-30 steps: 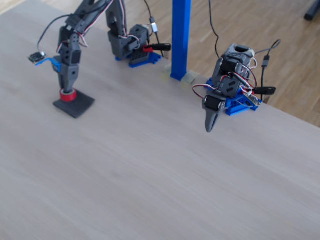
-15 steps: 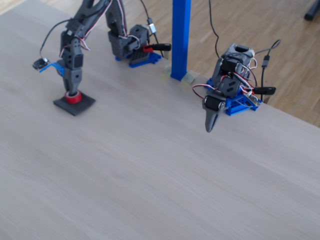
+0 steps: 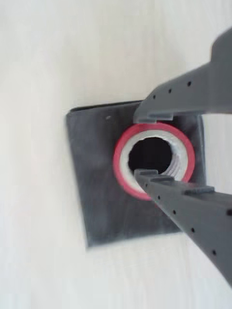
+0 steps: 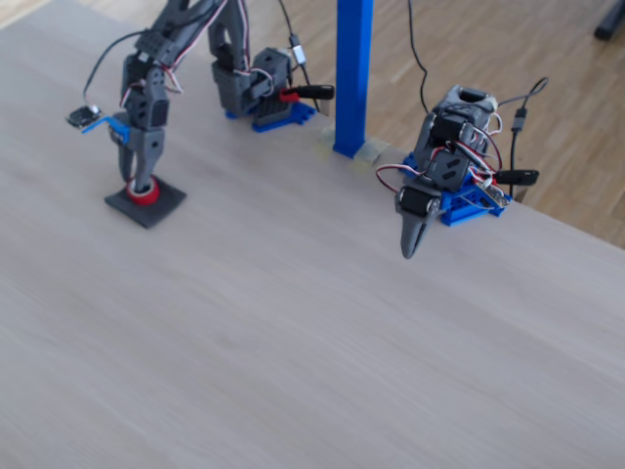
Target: Grab the red tape and move it to the grey mat
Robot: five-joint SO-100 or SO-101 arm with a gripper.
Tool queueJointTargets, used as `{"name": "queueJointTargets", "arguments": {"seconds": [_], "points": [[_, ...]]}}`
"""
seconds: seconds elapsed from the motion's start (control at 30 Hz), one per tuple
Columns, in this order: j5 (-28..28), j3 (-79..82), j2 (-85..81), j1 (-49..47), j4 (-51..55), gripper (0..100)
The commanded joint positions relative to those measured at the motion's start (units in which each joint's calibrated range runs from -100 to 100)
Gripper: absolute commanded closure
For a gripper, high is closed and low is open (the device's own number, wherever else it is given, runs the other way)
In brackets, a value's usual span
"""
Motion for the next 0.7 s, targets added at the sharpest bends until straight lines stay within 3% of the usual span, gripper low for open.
{"name": "queueJointTargets", "arguments": {"seconds": [0.0,0.23,0.4,0.67], "points": [[0.09,-0.3,-5.92,-0.89,0.06,85],[0.25,0.07,-16.22,-5.31,0.06,85],[0.25,5.4,-25.6,-7.11,0.06,98],[-0.17,22.39,-45.36,-7.47,-0.02,98]]}}
